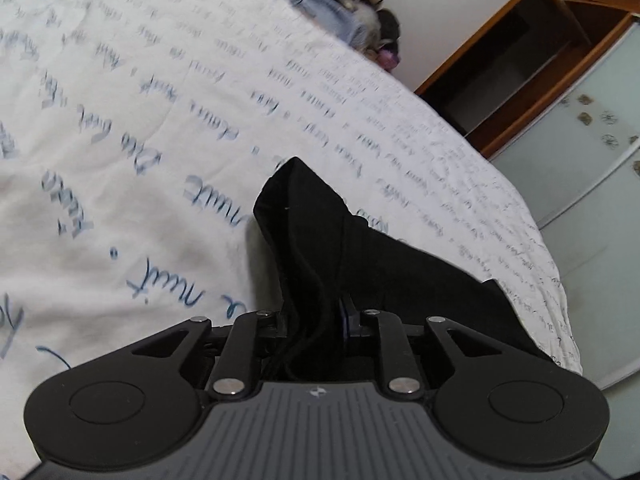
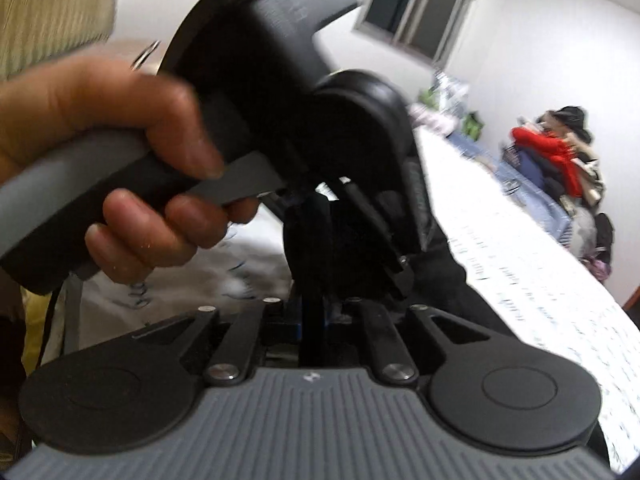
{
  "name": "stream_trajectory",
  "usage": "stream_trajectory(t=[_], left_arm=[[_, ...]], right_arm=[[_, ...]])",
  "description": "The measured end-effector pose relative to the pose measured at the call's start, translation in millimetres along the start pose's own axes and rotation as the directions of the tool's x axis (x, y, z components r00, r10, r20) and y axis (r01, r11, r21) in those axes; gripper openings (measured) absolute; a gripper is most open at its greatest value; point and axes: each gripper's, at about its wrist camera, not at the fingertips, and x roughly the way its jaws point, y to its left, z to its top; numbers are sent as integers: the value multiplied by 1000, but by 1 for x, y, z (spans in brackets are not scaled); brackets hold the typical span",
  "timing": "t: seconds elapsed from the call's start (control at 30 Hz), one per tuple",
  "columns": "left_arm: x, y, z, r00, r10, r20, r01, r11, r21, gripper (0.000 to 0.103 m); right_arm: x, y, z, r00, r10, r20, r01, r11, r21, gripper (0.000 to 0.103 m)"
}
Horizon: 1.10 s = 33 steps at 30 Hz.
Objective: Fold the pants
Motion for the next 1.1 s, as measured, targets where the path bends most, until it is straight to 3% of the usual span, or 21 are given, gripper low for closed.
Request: stream_trajectory(t=[0.07, 0.17, 0.23, 0.33, 0.37, 0.43, 0.5, 0.57, 0.63, 0.67, 0.73, 0.77, 0.8, 0.87, 0.97, 1.1], left_arm=[[-4, -12, 1, 999, 37, 22, -38, 998, 52, 24], [-17, -39, 2, 986, 130, 103, -144, 978, 150, 29], [-25, -56, 4, 965, 205, 165, -234, 955, 181, 29], [-31, -90, 7, 908, 305, 288, -373, 901, 221, 29], [-32, -103, 8, 894, 317, 316, -398, 886, 238, 29], [-29, -133, 5, 897, 290, 335, -391, 873, 292, 37], [-17, -169, -4, 925, 225, 307, -334, 866, 372, 70], [-3, -207, -22, 950, 148, 276, -267, 842, 469, 74], [19, -247, -48, 967, 99, 235, -220, 787, 577, 74], [30, -267, -62, 976, 73, 206, -189, 756, 627, 74], [55, -304, -93, 991, 26, 134, -114, 702, 703, 74], [68, -320, -109, 996, 7, 91, -72, 678, 732, 74], [80, -336, -125, 999, -10, 46, -28, 654, 756, 74], [99, -361, -160, 999, -47, -23, 47, 607, 794, 74], [120, -390, -203, 995, -67, -67, 92, 525, 846, 74], [130, -404, -240, 998, -32, -56, 64, 436, 898, 74]], right_arm=[[-8, -3, -3, 999, 34, -11, -33, 999, 44, 20], [-46, -47, -23, 995, 97, 37, -103, 974, 202, 18], [-84, -84, -48, 999, 16, 50, -31, 949, 313, 19], [-147, -137, -106, 981, -194, -9, 175, 863, 474, 24], [-169, -156, -133, 960, -273, -56, 261, 809, 526, 24], [-209, -188, -182, 919, -365, -150, 374, 683, 628, 32], [-249, -207, -236, 879, -406, -248, 448, 529, 721, 35], [-290, -218, -284, 805, -473, -359, 556, 391, 733, 35], [-332, -220, -321, 735, -536, -416, 615, 268, 741, 35], [-352, -221, -339, 705, -562, -433, 619, 189, 762, 35], [-397, -223, -379, 666, -597, -447, 572, 25, 820, 40], [-397, -227, -381, 661, -606, -442, 528, -42, 848, 41], [-415, -227, -399, 670, -609, -424, 460, -107, 881, 41], [-421, -220, -422, 685, -612, -395, 364, -182, 914, 44], [-425, -215, -439, 697, -598, -394, 327, -224, 918, 48], [-421, -222, -458, 711, -581, -397, 307, -252, 918, 54]])
